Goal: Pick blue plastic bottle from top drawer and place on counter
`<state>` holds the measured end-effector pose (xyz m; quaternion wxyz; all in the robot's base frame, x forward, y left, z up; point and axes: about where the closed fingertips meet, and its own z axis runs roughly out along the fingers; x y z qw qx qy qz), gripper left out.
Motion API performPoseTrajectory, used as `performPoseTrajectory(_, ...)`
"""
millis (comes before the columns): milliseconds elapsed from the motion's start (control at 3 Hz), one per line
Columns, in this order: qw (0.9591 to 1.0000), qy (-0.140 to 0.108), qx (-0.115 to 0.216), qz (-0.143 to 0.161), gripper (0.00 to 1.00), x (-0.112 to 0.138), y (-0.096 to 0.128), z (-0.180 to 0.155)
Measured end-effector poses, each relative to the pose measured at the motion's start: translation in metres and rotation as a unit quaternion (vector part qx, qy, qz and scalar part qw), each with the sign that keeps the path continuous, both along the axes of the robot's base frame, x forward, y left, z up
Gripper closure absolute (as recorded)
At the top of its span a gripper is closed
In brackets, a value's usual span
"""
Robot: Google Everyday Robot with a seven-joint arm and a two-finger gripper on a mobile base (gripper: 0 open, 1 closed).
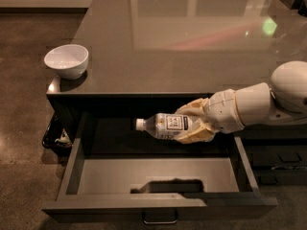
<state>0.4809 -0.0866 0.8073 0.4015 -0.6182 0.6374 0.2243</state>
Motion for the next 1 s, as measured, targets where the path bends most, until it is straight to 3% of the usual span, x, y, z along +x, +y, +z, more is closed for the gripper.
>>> performPoseTrajectory(333, 1.0, 0.0, 0.0, 0.0, 1.0, 0.0, 0.0, 0.0)
performPoseTrajectory(667, 0.9997, -0.024, 0.005, 0.009, 1.0, 0.007, 0.0, 0.054)
performPoseTrajectory(1000, 0.997, -0.066, -0.015, 0.038, 1.0, 0.024, 0.01, 0.133)
